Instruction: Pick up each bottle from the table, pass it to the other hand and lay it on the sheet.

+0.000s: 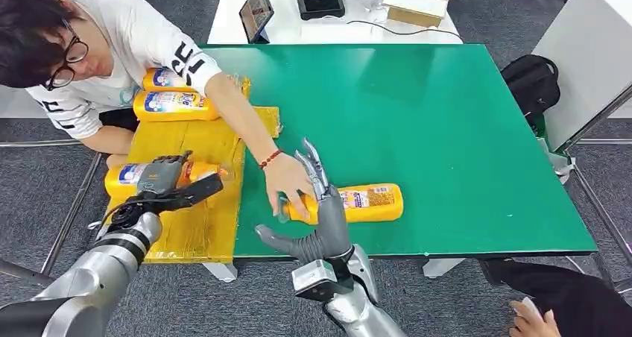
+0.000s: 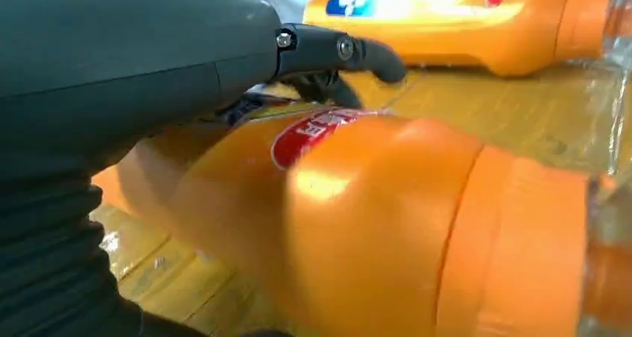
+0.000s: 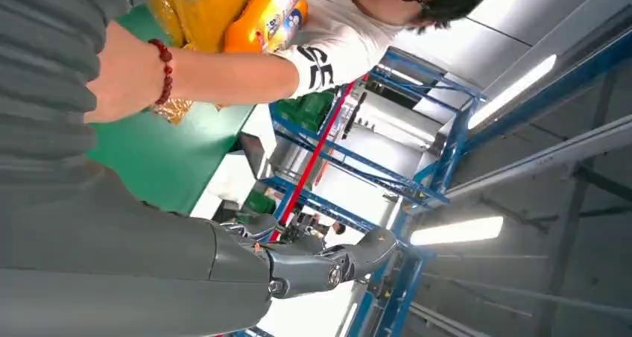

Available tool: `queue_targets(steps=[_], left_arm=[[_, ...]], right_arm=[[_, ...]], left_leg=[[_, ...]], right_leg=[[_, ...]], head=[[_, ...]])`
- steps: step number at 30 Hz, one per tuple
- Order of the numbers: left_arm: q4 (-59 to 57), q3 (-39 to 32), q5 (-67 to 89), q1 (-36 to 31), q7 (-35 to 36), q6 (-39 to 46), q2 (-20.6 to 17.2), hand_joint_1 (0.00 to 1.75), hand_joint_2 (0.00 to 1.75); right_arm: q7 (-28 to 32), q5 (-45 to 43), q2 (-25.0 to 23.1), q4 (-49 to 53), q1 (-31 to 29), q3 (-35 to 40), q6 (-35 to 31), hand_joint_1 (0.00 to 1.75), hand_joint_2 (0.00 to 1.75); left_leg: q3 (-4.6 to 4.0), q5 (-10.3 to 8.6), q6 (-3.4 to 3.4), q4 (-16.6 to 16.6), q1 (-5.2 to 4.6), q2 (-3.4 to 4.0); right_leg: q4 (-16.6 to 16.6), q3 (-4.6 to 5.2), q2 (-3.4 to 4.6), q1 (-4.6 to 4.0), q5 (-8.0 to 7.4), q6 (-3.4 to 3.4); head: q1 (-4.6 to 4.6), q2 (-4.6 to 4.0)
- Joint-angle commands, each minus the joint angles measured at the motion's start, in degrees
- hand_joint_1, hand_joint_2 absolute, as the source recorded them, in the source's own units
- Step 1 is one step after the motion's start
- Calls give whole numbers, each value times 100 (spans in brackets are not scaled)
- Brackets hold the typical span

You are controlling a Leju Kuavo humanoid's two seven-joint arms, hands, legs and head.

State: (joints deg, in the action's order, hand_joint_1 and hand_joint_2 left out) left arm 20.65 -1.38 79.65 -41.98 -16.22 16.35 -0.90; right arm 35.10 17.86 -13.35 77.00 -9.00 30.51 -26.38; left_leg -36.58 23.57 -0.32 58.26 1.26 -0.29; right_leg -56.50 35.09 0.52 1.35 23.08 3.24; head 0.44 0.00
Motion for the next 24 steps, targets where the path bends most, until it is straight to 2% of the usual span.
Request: queue_targets(steps=[1, 5, 14, 18, 21, 24], left_arm=[[-402, -375, -338, -144, -185, -341, 126, 0, 0], [-409, -399, -379, -152, -204, -403, 131, 0, 0], [-212, -1349, -2166, -185, -1184, -1739, 355, 0, 0], [157, -1759, -3437, -213, -1784, -2600, 517, 0, 0], [303, -1886, -3896, -191, -1891, -2757, 598, 0, 0], [1009, -1925, -5033, 24, -2221, -2057, 948, 0, 0]], right_arm=[[-63, 12, 75, -322, -108, -113, 35, 0, 175], [-65, 13, 74, -339, -112, -115, 40, 0, 175], [-71, -1, 57, -640, -230, -217, 182, 0, 175], [-51, 13, 43, -766, -252, -281, 244, 0, 175], [-46, 21, 35, -759, -242, -286, 268, 0, 175], [-165, 197, 40, -760, -213, -258, 279, 0, 175]], left_leg=[[23, 6, 7, -6, 0, -4], [28, 8, 8, -6, 1, -1], [41, 4, 9, -7, 1, -22], [38, 1, 12, -5, 2, -18], [35, -1, 10, -4, 2, -19], [32, 0, 9, -4, 1, -25]], right_leg=[[7, -25, -9, -3, 7, -11], [9, -31, -6, -5, 6, -13], [12, -51, -22, -4, 5, -13], [12, -49, -20, -6, 1, -14], [8, -44, -20, -6, 2, -13], [7, -42, -26, -4, 5, -11]], head=[[-2, 0], [0, 0], [-2, 0], [0, 0], [0, 0], [2, 0]])
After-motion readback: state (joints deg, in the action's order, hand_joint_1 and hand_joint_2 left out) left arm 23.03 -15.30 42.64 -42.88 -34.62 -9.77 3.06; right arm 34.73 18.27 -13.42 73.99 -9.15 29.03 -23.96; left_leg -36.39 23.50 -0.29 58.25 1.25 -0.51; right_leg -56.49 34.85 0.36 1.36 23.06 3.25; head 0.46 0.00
